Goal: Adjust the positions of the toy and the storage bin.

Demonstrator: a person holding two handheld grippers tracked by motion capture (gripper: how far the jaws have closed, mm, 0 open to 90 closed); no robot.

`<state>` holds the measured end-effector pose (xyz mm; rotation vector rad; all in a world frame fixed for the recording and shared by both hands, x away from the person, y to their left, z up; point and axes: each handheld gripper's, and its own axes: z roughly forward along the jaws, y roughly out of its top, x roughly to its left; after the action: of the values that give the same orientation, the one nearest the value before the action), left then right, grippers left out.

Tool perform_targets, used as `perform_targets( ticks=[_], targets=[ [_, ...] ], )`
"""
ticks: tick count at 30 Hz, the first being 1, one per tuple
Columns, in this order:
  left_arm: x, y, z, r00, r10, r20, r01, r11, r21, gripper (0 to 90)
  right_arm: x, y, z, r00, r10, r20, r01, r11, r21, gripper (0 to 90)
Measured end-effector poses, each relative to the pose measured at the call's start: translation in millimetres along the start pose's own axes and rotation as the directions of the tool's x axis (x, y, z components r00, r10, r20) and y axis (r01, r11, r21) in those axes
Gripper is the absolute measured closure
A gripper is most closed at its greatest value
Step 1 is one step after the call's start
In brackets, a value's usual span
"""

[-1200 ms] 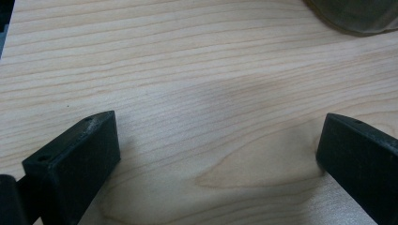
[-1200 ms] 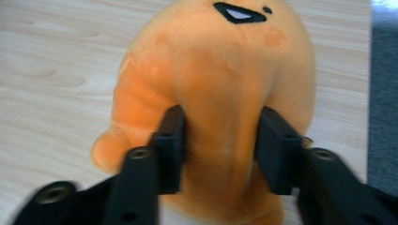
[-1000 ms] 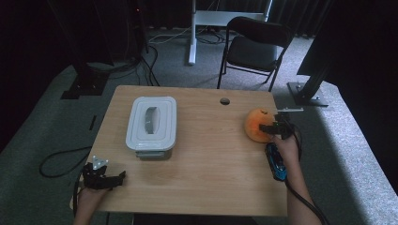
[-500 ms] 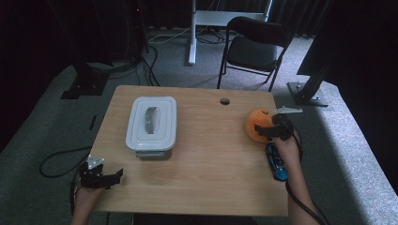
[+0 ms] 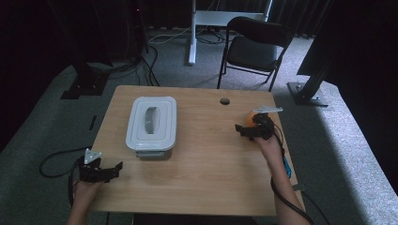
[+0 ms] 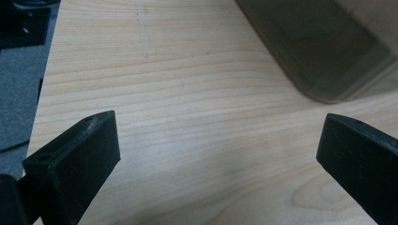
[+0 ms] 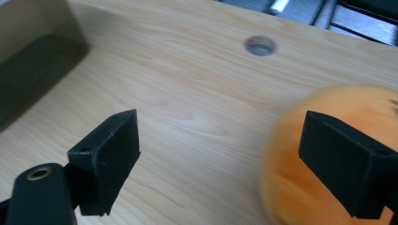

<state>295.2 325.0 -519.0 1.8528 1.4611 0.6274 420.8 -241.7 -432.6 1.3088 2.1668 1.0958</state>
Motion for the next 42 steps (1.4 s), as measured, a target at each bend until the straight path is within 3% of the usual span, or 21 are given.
perform_targets(
  ticks=[7,9,13,16,18,24,27,30,33,35,37,42],
  targets=[
    [2.4,7.5,9.7,0.9999,-0.010,0.009,0.010,0.9999,-0.002,0.3,29.7,1.2,29.9,0.9966,-0.054,-0.062,0.054,0.9985,-0.003,12.3],
    [2.7,9.0,11.7,0.9999,-0.008,0.008,0.008,1.0000,-0.002,0.3,33.4,0.9,34.7,0.9963,-0.057,-0.065,0.057,0.9984,-0.003,12.4],
    [4.4,14.6,19.0,0.9999,0.014,0.004,-0.014,0.9999,0.004,0.3,53.9,-4.6,59.5,0.9912,-0.069,-0.113,0.066,0.9973,-0.032,12.4],
    [7.2,17.0,25.0,0.9999,0.008,0.007,-0.008,0.9999,0.007,0.3,65.4,-8.2,74.5,0.9876,-0.075,-0.138,0.071,0.9969,-0.033,12.4],
    [7.0,18.2,28.9,0.9996,0.027,-0.011,-0.027,0.9995,0.016,0.3,71.8,-9.8,83.6,0.9865,-0.072,-0.147,0.069,0.9973,-0.026,12.4],
    [10.4,20.9,37.9,0.9993,0.028,-0.025,-0.027,0.9992,0.027,0.3,89.9,-13.0,106.3,0.9822,-0.075,-0.172,0.077,0.9970,0.004,12.5],
    [12.6,23.2,42.9,0.9994,0.023,-0.027,-0.023,0.9994,0.027,0.3,96.1,-12.8,116.0,0.9805,-0.034,-0.194,0.034,0.9994,-0.001,12.5],
    [14.5,24.2,49.3,0.9991,0.026,-0.035,-0.025,0.9991,0.035,0.3,102.2,-11.4,125.5,0.9792,-0.015,-0.202,0.014,0.9999,-0.006,13.3],
    [16.4,23.0,54.7,0.9988,0.029,-0.039,-0.027,0.9988,0.042,0.3,108.4,-10.7,134.7,0.9786,-0.023,-0.205,0.024,0.9997,0.000,13.3],
    [18.6,22.6,58.5,0.9988,0.022,-0.044,-0.020,0.9987,0.048,0.3,111.8,-10.5,139.9,0.9823,-0.017,-0.187,0.018,0.9998,0.005,13.4],
    [20.8,23.1,62.6,0.9989,0.021,-0.042,-0.019,0.9982,0.058,0.3,113.6,-9.6,144.2,0.9786,-0.007,-0.206,0.007,1.0000,-0.001,13.3],
    [22.5,29.1,70.0,0.9987,0.018,-0.047,-0.016,0.9989,0.044,0.3,120.6,-5.6,155.3,0.9832,-0.015,-0.182,0.018,0.9997,0.015,13.3]
  ],
)
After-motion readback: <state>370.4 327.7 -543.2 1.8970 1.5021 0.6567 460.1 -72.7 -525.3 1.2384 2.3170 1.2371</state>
